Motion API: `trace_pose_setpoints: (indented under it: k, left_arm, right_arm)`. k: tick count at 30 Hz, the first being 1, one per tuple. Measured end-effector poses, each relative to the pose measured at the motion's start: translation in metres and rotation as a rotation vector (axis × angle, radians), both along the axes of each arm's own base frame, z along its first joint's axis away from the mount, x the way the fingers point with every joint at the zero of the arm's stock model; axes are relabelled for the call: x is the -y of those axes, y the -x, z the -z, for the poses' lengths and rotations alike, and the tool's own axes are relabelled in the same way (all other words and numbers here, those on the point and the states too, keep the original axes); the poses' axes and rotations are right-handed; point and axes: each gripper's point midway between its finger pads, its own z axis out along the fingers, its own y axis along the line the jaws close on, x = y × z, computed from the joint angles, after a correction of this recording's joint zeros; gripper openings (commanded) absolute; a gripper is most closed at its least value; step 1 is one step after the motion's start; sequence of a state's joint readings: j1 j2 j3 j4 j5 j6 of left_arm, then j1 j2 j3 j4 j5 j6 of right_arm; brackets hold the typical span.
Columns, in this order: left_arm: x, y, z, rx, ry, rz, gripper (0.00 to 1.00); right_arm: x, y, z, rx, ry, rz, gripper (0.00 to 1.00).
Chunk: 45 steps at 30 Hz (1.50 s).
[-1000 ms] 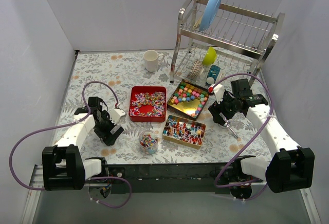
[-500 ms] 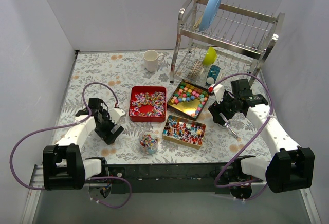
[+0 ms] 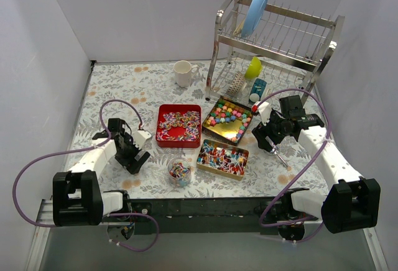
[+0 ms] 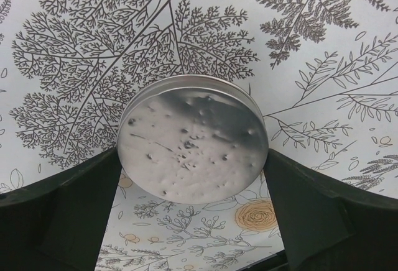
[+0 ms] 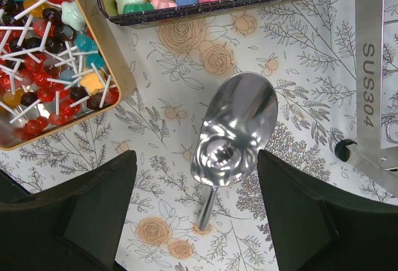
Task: Pack the candies
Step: Pick up the bottle lid at the center of the board, then close the bottle lid on the packing bottle.
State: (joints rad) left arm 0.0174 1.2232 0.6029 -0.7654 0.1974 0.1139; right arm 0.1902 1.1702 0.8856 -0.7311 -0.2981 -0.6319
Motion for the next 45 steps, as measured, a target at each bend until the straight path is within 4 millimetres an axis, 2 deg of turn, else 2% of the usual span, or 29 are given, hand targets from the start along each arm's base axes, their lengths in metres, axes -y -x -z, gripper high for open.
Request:
trace_pose_setpoints:
  k: [5,11,14,18,20,22,26,34,39,45]
  left_arm:
    - [0.0,-0.002,0.0,0.003,0.003,-0.012,0.73]
    - [0.003,-0.008,-0.002,-0.009,0.021,-0.031,0.7]
    - [0.008,-0.01,-0.012,-0.021,0.05,-0.03,0.71]
    - [0.027,-0.029,-0.054,0.022,0.136,0.011,0.73]
    - [0.043,-0.038,-0.079,0.066,0.186,0.061,0.75]
    - [0.06,-0.039,-0.1,0.095,0.232,0.118,0.75]
    - [0.101,-0.018,-0.124,0.081,0.311,0.255,0.76]
    - [0.162,0.038,-0.127,-0.059,0.358,0.451,0.77]
    - [0.183,0.059,-0.123,-0.109,0.347,0.526,0.77]
    - [0.189,0.062,-0.113,-0.112,0.305,0.541,0.77]
  right_arm:
    - [0.0,0.0,0.0,-0.001,0.0,0.0,0.85]
    - [0.0,0.002,0.003,-0.008,0.002,0.0,0.85]
    - [0.001,0.003,0.005,-0.014,0.004,0.001,0.85]
    - [0.001,0.003,0.005,-0.014,0.004,0.001,0.85]
    - [0.001,0.003,0.005,-0.014,0.003,0.001,0.85]
    - [0.001,0.003,0.005,-0.014,0.003,0.0,0.85]
    - [0.0,0.003,0.005,-0.012,0.002,0.0,0.85]
    - [0.001,0.003,0.003,-0.006,0.001,0.0,0.85]
    - [0.001,0.003,-0.003,0.023,-0.004,0.0,0.85]
    - [0.001,0.008,-0.006,0.041,-0.009,0.0,0.85]
